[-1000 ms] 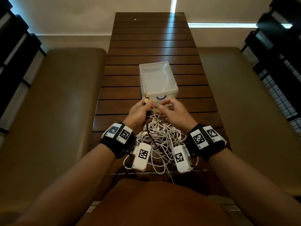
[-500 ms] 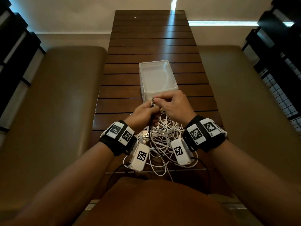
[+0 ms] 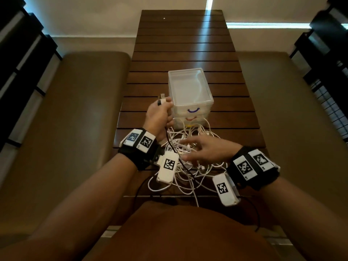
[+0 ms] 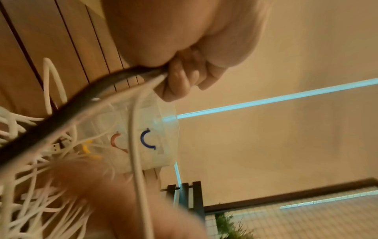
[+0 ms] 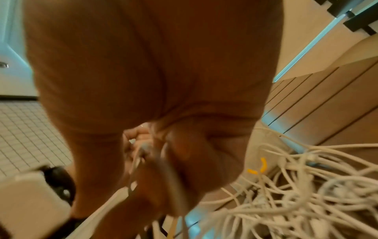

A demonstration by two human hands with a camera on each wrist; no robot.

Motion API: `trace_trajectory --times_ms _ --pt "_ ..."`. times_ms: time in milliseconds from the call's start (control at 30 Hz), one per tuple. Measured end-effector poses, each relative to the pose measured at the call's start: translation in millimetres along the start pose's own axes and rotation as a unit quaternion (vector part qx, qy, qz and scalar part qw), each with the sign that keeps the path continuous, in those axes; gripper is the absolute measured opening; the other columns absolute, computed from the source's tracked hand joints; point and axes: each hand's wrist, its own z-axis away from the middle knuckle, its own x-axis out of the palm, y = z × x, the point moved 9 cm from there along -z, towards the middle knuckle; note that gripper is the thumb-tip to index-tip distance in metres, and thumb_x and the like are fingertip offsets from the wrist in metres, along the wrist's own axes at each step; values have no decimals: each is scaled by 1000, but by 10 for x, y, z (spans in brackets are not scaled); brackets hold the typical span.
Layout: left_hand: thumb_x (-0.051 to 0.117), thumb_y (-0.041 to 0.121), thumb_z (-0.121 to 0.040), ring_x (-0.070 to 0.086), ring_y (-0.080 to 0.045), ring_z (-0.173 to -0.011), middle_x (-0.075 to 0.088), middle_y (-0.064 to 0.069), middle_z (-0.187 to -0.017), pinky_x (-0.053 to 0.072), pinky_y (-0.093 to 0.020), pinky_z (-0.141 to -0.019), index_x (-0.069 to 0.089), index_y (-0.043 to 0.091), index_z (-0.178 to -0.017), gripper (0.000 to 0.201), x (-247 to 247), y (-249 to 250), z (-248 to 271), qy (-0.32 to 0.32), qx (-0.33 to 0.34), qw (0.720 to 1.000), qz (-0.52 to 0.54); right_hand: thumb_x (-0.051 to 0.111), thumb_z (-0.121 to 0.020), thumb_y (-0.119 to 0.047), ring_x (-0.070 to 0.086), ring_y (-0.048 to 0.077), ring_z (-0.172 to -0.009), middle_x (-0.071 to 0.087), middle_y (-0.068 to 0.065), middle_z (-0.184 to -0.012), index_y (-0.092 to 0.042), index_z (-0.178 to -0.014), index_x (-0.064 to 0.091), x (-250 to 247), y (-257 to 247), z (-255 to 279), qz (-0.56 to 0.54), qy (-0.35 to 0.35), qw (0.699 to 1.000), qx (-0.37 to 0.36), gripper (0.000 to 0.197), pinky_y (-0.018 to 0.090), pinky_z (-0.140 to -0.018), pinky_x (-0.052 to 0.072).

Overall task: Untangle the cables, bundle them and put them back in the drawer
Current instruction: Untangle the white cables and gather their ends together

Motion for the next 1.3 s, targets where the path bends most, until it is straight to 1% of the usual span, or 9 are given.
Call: trace_trajectory --times_ms 100,333,500,733,867,933,1033,1167,1300 --pt "41 9 -100 25 -3 -34 32 9 -45 22 -16 -33 51 16 -91 15 -2 81 -13 -39 -16 996 79 55 -96 -35 49 -4 -50 59 -15 -60 -21 -98 70 -64 112 31 7 39 999 -3 21 18 -55 38" --pt "39 11 -95 25 -1 -33 30 10 -47 18 -12 -29 55 17 -95 17 -3 154 100 -163 -92 978 90 58 -94 -35 51 15 -59 60 0 -71 -18 -82 66 -661 513 145 -14 230 971 62 22 26 -52 41" --pt "45 3 -89 28 0 -36 47 7 -57 20 -11 -31 58 13 -103 21 188 -283 245 -219 -166 960 -60 50 -98 -12 58 19 -54 61 10 -75 -9 -89 56 -764 -69 209 -267 264 922 -94 12 26 -45 50" --pt "54 16 -93 27 -5 -44 36 7 -56 21 -15 -37 66 11 -90 14 345 -523 339 -232 -151 950 -145 58 -92 -2 58 14 -53 58 7 -76 -17 -100 48 -1078 -356 611 -297 422 830 -212 20 25 -44 49" --pt "49 18 -98 27 -7 -46 35 3 -59 20 -18 -39 64 5 -99 20 416 -238 320 -233 -64 959 -144 64 -91 -16 49 12 -44 59 12 -80 -19 -120 48 -680 -69 269 -279 255 920 -104 33 21 -39 38" --pt "48 15 -98 26 -6 -43 33 3 -56 22 -17 -37 68 8 -95 22 534 -125 373 -267 -41 955 -120 64 -92 -20 47 15 -48 58 15 -76 -21 -103 63 -366 20 82 -165 166 970 -69 11 24 -44 38" --pt "49 15 -96 23 -6 -43 32 5 -55 16 -20 -39 73 16 -97 24 650 -24 456 -324 -20 941 -95 57 -96 -21 45 10 -48 54 3 -62 -23 -78 67 -340 187 14 -105 189 976 -38 21 23 -45 36" --pt "55 17 -88 23 -5 -42 34 5 -55 17 -19 -38 53 2 -128 43 549 -115 387 -305 -46 947 -90 51 -99 -19 46 -3 -45 57 -5 -66 -6 -100 69 -492 138 115 -139 215 965 -50 22 14 -44 36" --pt "50 -6 -86 30 -2 -41 45 11 -53 24 -15 -38 55 13 -129 48 479 -340 311 -260 -53 955 -133 50 -99 -35 56 1 -66 66 -15 -76 -29 -103 71 -684 -8 250 -17 308 951 -36 22 22 -60 44"
